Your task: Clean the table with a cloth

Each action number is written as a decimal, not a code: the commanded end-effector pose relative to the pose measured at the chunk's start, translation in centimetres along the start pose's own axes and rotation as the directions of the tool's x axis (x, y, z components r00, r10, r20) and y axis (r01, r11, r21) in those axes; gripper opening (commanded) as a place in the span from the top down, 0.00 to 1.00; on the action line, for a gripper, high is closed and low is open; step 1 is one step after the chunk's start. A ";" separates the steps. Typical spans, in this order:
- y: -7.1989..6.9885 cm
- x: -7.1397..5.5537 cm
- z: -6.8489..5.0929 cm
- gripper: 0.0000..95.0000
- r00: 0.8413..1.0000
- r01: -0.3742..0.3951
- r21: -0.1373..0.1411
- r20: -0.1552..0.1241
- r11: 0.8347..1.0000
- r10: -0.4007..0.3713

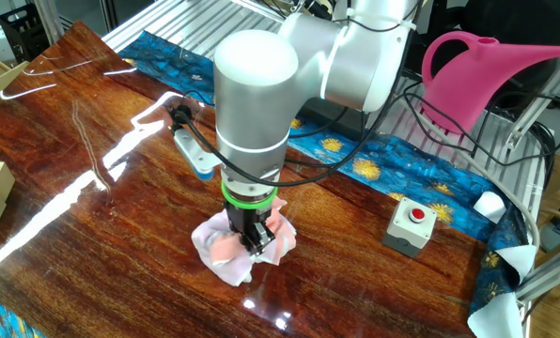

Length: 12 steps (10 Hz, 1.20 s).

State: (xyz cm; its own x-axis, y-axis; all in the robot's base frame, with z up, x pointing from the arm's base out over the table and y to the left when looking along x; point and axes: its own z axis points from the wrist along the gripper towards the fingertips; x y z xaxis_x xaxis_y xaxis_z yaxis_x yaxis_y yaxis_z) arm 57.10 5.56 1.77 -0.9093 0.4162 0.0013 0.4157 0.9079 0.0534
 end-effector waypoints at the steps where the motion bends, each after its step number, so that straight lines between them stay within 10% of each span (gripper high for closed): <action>1: 0.1 -0.1 0.1 1.00 0.999 0.020 0.008 -0.035 1.000 -0.020; 12: 0.1 -0.1 0.1 1.00 0.952 0.304 0.006 -0.039 0.953 -0.303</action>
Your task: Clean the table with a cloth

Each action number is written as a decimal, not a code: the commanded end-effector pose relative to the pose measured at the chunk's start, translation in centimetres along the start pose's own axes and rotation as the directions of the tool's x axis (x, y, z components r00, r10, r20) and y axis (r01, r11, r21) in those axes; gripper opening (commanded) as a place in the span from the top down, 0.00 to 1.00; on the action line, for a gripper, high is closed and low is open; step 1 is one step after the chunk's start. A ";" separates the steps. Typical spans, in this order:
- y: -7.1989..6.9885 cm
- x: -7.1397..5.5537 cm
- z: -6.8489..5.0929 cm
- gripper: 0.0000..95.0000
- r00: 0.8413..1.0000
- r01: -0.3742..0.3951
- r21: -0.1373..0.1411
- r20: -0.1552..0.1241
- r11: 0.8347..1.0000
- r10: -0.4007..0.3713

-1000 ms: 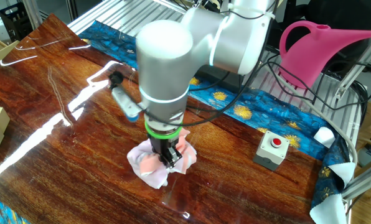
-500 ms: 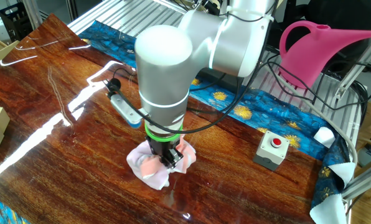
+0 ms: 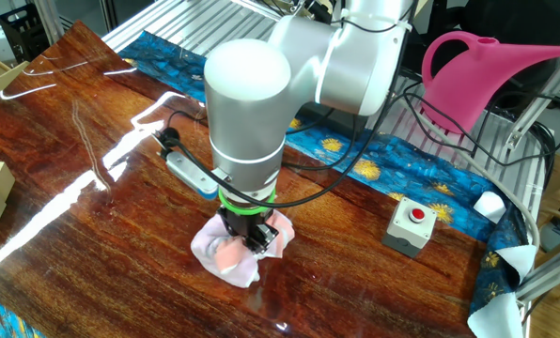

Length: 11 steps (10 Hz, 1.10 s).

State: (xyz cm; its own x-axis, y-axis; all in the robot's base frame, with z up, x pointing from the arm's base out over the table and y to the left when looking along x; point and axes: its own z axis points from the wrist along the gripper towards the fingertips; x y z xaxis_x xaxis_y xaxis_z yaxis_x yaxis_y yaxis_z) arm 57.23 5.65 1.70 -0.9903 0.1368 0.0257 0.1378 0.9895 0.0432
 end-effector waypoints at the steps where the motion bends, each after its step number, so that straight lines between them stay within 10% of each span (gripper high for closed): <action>1: 0.0 0.0 0.0 1.00 1.000 0.020 -0.001 0.002 1.000 -0.020; 8: 0.2 0.0 0.0 1.00 0.999 -0.043 -0.006 -0.006 0.999 0.043; 11: 2.3 0.4 -0.2 1.00 0.996 -0.084 0.002 -0.015 0.996 0.084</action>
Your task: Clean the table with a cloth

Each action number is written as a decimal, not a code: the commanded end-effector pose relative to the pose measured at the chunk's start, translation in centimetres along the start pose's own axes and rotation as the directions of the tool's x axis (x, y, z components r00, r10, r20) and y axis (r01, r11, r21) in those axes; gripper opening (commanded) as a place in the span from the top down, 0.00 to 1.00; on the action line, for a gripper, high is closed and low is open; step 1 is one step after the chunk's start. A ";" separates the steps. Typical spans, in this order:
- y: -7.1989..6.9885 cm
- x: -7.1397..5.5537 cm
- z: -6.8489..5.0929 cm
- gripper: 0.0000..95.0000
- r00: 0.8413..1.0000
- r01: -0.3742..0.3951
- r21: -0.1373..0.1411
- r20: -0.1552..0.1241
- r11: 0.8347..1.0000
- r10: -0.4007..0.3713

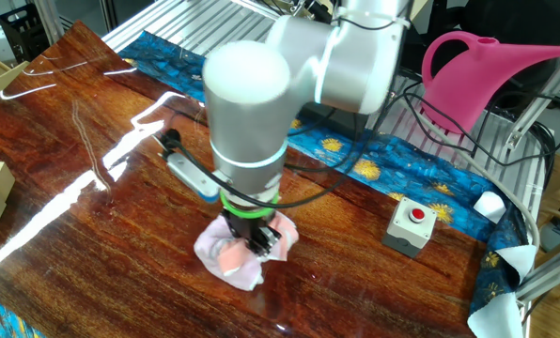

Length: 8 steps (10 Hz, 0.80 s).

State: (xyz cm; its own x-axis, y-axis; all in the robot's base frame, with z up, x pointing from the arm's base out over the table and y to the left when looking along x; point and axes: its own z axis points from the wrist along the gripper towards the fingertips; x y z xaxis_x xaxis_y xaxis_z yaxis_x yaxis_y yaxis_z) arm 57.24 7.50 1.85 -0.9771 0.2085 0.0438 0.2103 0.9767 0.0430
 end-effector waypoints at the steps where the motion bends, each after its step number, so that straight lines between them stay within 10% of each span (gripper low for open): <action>1: 1.1 0.4 0.0 1.00 1.000 -0.023 0.006 0.002 1.000 0.023; 8: 5.2 1.9 0.3 1.00 0.995 -0.096 0.021 0.017 0.995 0.096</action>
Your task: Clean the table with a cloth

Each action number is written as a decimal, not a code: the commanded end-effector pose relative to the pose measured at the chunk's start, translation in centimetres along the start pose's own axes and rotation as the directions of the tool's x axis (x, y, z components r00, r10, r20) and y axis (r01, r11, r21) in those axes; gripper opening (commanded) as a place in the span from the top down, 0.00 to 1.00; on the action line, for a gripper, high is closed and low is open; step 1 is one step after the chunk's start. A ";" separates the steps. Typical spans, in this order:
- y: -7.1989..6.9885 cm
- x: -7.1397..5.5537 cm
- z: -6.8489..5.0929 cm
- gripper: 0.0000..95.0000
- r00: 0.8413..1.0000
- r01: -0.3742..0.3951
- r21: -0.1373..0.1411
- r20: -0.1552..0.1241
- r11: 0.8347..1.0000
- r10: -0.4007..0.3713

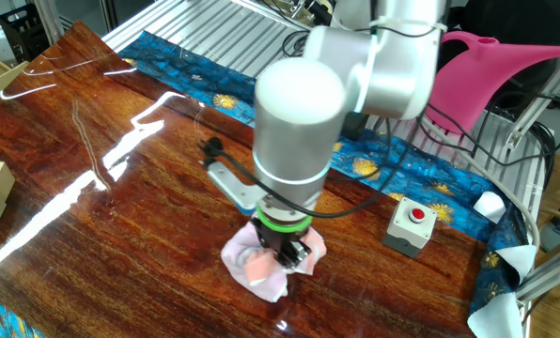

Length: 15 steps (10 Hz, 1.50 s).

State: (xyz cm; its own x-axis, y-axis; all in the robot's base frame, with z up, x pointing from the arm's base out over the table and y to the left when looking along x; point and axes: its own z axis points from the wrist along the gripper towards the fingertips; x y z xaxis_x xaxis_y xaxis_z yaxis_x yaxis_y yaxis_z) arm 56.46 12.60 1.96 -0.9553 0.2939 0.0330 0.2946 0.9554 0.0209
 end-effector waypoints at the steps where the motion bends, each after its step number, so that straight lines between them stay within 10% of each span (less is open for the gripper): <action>1: 0.9 0.4 0.1 1.00 1.000 -0.019 0.007 0.004 1.000 0.019; 7: 3.4 1.2 0.5 1.00 0.992 -0.122 0.031 0.016 0.992 0.122; 15: 4.6 -0.9 0.2 1.00 0.965 -0.260 0.074 0.050 0.963 0.257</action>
State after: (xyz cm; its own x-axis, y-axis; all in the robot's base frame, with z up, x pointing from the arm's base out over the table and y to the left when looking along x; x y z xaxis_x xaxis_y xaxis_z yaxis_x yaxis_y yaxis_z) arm 58.43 16.69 1.95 -0.8465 0.5322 -0.0143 0.5319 0.8443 -0.0646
